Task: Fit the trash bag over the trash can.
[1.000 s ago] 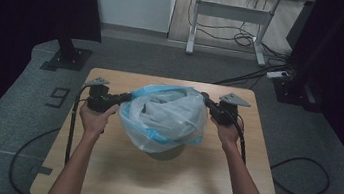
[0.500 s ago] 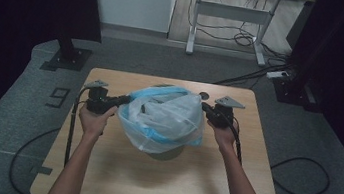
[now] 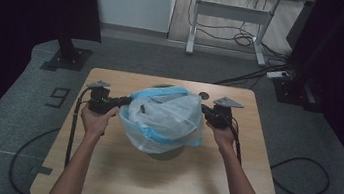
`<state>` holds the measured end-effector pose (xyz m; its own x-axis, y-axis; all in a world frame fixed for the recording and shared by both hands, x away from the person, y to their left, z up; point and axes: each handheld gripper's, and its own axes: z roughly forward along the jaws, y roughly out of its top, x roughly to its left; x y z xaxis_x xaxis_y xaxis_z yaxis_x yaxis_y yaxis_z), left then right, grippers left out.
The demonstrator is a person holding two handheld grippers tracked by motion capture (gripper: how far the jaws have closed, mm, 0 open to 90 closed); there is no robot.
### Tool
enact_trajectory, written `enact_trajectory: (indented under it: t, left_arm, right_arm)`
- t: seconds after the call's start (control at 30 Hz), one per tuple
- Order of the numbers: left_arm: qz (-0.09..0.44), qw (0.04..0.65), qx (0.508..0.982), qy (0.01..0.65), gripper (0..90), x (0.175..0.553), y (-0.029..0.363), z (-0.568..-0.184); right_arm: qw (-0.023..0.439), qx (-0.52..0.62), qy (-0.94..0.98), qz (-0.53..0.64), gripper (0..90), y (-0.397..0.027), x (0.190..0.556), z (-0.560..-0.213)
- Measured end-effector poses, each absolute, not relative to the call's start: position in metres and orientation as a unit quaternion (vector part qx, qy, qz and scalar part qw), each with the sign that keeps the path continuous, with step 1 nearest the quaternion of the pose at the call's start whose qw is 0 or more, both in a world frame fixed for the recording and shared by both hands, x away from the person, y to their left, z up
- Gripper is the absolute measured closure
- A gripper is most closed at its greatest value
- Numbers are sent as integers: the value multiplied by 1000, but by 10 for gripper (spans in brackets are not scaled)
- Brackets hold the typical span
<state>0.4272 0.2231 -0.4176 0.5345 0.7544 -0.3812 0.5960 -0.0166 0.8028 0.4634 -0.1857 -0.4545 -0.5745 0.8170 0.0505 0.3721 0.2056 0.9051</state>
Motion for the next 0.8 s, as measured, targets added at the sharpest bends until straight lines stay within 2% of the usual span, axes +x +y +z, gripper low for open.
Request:
enact_trajectory:
  t: [0.57,0.8]
  left_arm:
    - [53,508,704,494,897,443,216,-433]
    - [49,499,707,498,897,444,217,-442]
  right_arm:
    - [202,396,761,473,888,-175,470,-467]
    - [193,415,765,452,888,-179,474,-483]
